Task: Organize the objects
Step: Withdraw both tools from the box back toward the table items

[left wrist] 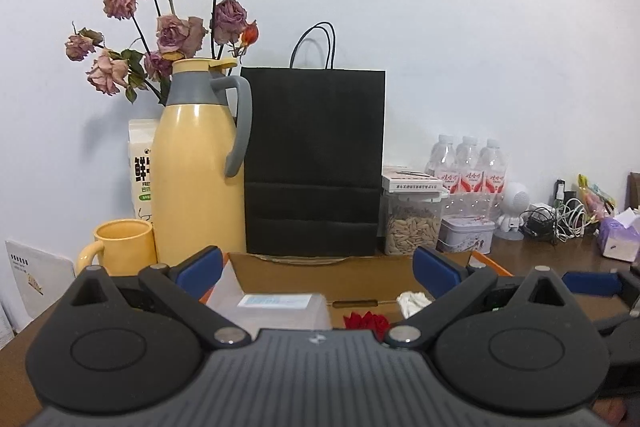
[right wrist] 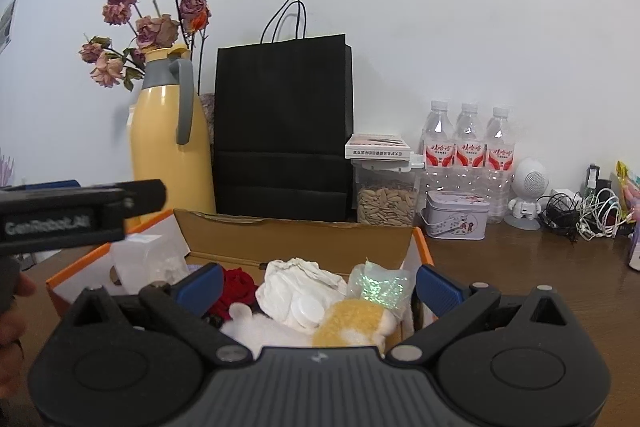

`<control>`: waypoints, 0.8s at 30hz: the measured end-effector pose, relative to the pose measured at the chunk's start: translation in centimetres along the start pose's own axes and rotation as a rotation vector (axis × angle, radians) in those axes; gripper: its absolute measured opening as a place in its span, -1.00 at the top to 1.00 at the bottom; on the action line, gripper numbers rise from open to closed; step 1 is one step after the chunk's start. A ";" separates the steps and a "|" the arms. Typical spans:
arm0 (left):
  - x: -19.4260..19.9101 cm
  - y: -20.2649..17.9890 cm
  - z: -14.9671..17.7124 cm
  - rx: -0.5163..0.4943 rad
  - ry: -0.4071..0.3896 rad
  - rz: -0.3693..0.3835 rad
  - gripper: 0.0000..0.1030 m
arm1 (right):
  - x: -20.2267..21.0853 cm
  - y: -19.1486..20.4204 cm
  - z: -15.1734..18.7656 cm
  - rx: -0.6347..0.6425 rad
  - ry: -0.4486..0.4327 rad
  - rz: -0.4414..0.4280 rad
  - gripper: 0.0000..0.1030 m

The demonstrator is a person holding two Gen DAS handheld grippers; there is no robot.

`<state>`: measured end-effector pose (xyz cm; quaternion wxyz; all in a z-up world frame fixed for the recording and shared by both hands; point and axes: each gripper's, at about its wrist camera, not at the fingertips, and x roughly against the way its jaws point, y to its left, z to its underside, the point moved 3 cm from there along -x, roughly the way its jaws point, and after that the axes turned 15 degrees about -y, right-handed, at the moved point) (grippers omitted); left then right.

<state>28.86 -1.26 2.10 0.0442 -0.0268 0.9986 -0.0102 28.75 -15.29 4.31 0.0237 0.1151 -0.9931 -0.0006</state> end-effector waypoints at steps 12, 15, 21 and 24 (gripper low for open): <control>4.2 3.1 1.6 -0.008 0.081 0.011 -1.00 | 4.4 -0.1 1.0 0.032 0.032 -0.046 -1.00; 5.5 3.6 2.0 -0.022 0.092 0.009 -1.00 | 5.4 -0.2 1.7 0.034 0.052 -0.052 -1.00; 7.6 5.0 2.9 -0.014 0.145 0.000 -1.00 | 7.1 -0.6 3.2 0.033 0.117 -0.046 -1.00; 8.5 5.6 3.8 -0.030 0.191 -0.001 -1.00 | 7.7 -0.9 3.8 0.024 0.144 -0.033 -1.00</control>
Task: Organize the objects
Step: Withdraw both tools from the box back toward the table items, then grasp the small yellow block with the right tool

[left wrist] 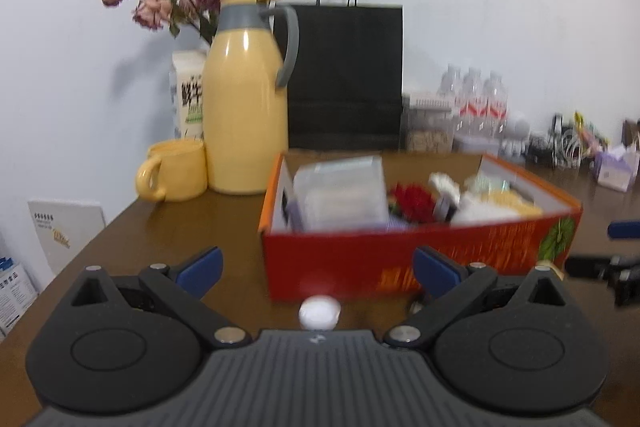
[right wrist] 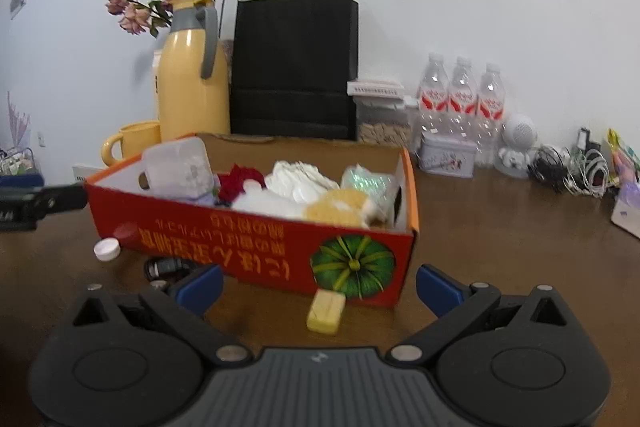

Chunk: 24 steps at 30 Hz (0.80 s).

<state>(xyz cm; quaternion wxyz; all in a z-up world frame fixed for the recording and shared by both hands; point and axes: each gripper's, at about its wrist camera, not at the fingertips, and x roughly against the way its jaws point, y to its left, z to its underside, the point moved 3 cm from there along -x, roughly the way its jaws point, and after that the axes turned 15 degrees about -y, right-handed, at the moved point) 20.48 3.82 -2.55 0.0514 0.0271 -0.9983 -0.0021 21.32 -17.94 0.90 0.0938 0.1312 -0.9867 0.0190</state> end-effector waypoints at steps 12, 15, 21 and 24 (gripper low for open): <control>0.2 1.5 1.1 0.049 0.060 -0.028 -1.00 | -0.5 0.0 1.4 0.009 0.075 0.017 -0.96; 0.2 1.4 1.1 0.048 0.063 -0.030 -1.00 | -1.0 0.1 1.5 -0.005 0.092 0.000 -0.76; 0.2 1.4 1.1 0.049 0.057 -0.034 -1.00 | -3.2 0.1 2.2 -0.021 0.165 0.041 -0.24; 0.3 1.4 1.1 0.048 0.057 -0.034 -1.00 | -4.1 -0.3 2.3 -0.046 0.196 0.066 -0.06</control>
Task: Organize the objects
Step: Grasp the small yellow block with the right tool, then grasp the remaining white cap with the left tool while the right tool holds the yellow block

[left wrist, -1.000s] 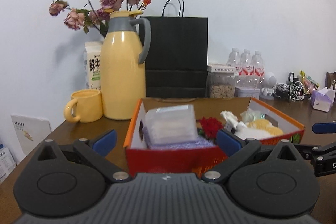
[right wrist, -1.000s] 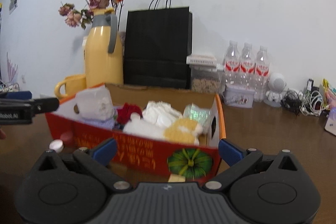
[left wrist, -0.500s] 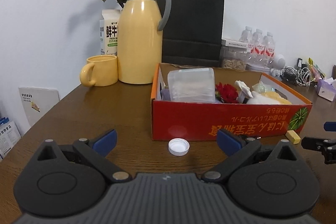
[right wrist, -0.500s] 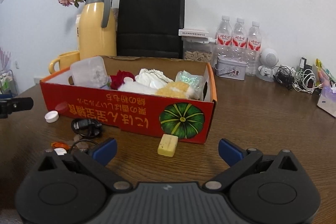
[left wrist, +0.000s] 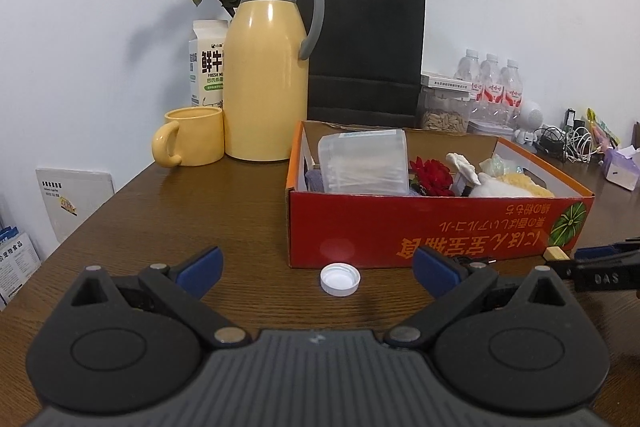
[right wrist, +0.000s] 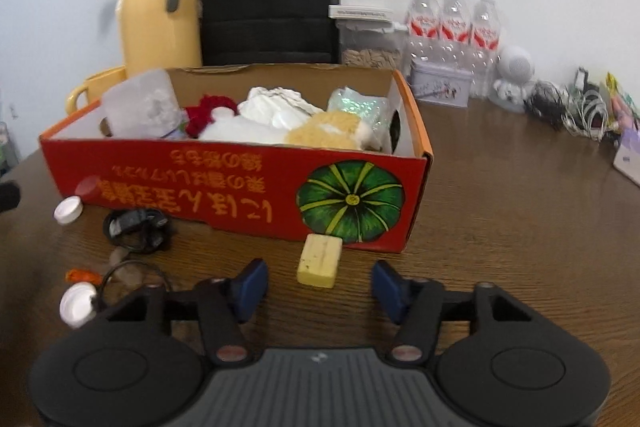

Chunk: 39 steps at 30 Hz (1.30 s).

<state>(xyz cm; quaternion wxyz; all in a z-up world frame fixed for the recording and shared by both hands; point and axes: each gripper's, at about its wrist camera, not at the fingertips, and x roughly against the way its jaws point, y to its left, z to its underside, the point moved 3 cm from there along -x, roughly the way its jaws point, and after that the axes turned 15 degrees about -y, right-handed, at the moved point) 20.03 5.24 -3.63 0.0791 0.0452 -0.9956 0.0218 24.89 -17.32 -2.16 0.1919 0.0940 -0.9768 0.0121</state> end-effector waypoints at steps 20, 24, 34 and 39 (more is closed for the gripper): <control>-0.8 0.0 0.7 -0.012 0.048 -0.021 -1.00 | 1.6 1.9 -0.9 0.030 -0.147 -0.031 0.62; -1.1 0.0 1.0 -0.020 0.060 -0.031 -1.00 | 2.6 2.6 -1.1 0.048 -0.185 -0.040 0.62; -1.8 0.0 1.3 -0.010 0.084 -0.036 -1.00 | 3.8 2.8 -1.4 0.040 -0.228 -0.070 0.62; -3.2 0.0 1.4 0.005 0.119 -0.062 -1.00 | 4.1 2.9 -1.4 0.041 -0.244 -0.077 0.62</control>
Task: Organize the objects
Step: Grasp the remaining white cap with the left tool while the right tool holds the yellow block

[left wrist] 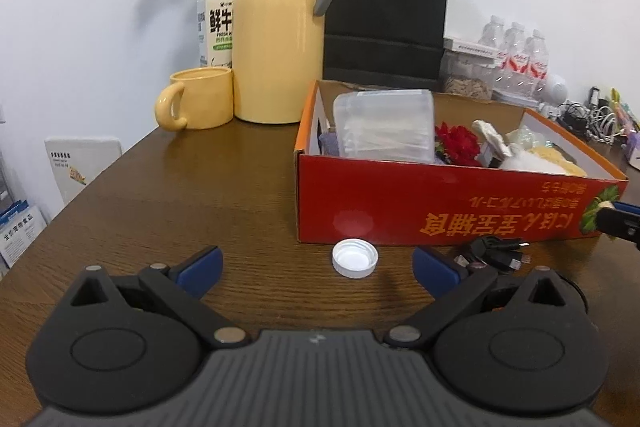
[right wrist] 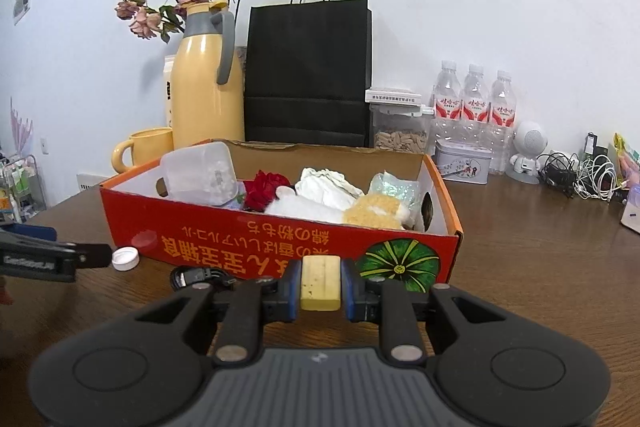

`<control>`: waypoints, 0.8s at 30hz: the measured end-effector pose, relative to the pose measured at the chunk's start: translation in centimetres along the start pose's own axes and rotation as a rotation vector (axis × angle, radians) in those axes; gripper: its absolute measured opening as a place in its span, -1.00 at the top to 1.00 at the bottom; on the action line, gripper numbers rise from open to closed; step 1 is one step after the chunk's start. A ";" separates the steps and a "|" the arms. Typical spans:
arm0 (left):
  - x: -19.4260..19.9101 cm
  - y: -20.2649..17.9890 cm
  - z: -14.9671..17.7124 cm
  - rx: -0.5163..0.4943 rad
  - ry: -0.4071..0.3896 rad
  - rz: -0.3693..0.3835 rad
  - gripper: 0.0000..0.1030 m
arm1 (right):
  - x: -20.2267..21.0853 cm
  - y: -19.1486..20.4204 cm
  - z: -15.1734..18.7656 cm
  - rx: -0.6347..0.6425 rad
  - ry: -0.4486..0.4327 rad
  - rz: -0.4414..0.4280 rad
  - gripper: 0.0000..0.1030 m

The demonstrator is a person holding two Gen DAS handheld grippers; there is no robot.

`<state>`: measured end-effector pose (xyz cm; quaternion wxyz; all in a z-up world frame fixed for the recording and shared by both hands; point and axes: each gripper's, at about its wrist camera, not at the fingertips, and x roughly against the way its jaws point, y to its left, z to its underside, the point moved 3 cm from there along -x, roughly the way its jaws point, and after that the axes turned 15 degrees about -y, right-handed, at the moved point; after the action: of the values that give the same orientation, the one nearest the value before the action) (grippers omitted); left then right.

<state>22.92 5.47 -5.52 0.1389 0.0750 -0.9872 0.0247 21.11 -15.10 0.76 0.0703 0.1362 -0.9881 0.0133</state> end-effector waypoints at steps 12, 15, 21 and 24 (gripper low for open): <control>-3.2 -1.1 0.4 0.032 0.102 -0.003 -0.50 | 0.7 -0.2 -0.5 -0.005 -0.031 -0.010 0.62; -3.2 -1.6 0.4 0.021 0.100 -0.001 -0.17 | 0.7 -0.2 -0.5 -0.005 -0.031 -0.010 0.62; -2.5 -2.7 0.5 -0.013 0.084 0.038 0.44 | 0.7 -0.2 -0.5 -0.004 -0.032 -0.011 0.62; -1.8 -3.0 0.2 -0.028 0.046 0.049 0.44 | 0.7 -0.1 -0.5 -0.005 -0.032 -0.011 0.62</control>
<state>24.99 2.74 -6.11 0.1621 0.0482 -0.9855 0.0161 20.53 -15.41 1.37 0.0549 0.1418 -0.9883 0.0084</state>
